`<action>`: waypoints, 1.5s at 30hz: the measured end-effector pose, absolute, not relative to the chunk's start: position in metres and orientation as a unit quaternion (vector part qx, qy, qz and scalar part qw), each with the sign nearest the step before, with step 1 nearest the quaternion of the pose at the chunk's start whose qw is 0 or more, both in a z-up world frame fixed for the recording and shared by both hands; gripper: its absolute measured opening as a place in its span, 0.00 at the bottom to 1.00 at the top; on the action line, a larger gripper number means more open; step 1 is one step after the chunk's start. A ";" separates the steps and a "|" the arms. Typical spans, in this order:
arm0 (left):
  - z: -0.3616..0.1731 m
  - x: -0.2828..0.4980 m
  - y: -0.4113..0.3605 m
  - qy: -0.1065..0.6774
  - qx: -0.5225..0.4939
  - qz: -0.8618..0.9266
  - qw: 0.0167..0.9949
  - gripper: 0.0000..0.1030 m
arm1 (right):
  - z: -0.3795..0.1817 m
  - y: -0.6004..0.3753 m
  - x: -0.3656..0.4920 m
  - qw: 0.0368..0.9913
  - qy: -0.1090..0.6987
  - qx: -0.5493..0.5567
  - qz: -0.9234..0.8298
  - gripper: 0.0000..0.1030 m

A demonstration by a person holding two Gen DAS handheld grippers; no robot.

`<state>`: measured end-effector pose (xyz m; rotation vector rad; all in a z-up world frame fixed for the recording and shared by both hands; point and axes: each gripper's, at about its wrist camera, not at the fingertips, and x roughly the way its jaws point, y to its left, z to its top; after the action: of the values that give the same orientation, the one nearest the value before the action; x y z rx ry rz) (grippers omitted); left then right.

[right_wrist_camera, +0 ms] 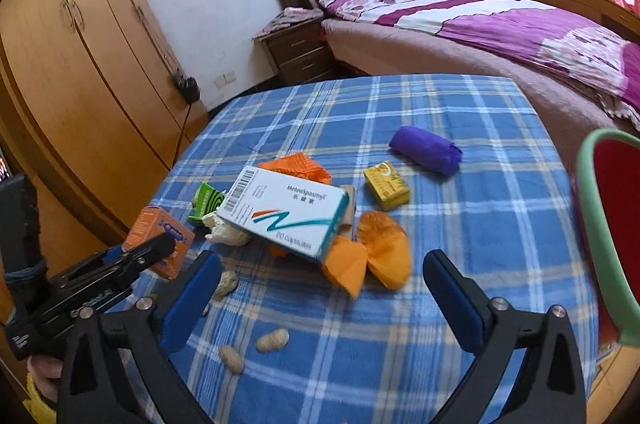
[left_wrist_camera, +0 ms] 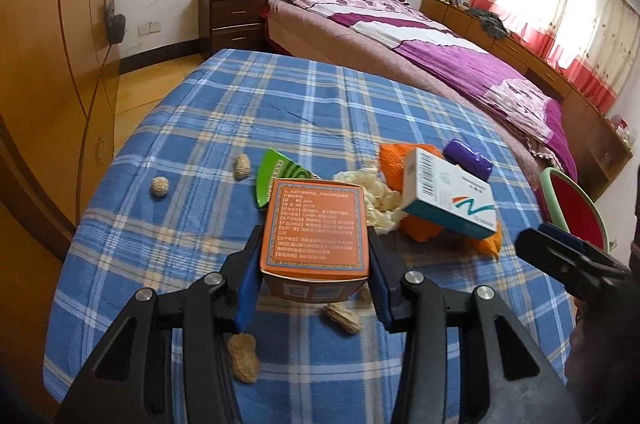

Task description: Collect trash

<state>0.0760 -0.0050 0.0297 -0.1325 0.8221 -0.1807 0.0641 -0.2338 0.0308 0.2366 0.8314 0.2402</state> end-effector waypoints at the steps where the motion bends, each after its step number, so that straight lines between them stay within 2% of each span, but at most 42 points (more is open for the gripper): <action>1: 0.029 0.077 -0.004 0.399 -0.065 -0.087 0.910 0.46 | 0.030 -0.232 0.068 0.901 0.404 0.110 0.116 1.00; 14: 0.023 0.093 0.009 0.402 -0.084 -0.098 0.907 0.46 | 0.020 -0.187 0.115 0.886 0.434 -0.026 0.161 1.00; 18: 0.021 0.098 0.013 0.403 -0.087 -0.106 0.905 0.46 | 0.017 -0.189 0.124 0.877 0.446 -0.009 0.177 0.99; 24: 0.022 0.106 0.016 0.400 -0.091 -0.123 0.904 0.46 | 0.011 -0.188 0.129 0.867 0.466 0.006 0.175 0.80; 30: 0.024 0.116 0.012 0.394 -0.085 -0.144 0.904 0.46 | 0.009 -0.191 0.121 0.876 0.455 0.018 0.158 0.73; 45: 0.032 0.114 -0.009 0.390 -0.080 -0.176 0.900 0.46 | 0.033 -0.234 0.071 0.900 0.402 0.133 0.105 0.72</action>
<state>0.1142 -0.0087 0.0322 -0.1664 0.8066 -0.3649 0.0710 -0.2344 0.0327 0.2744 0.8322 0.2167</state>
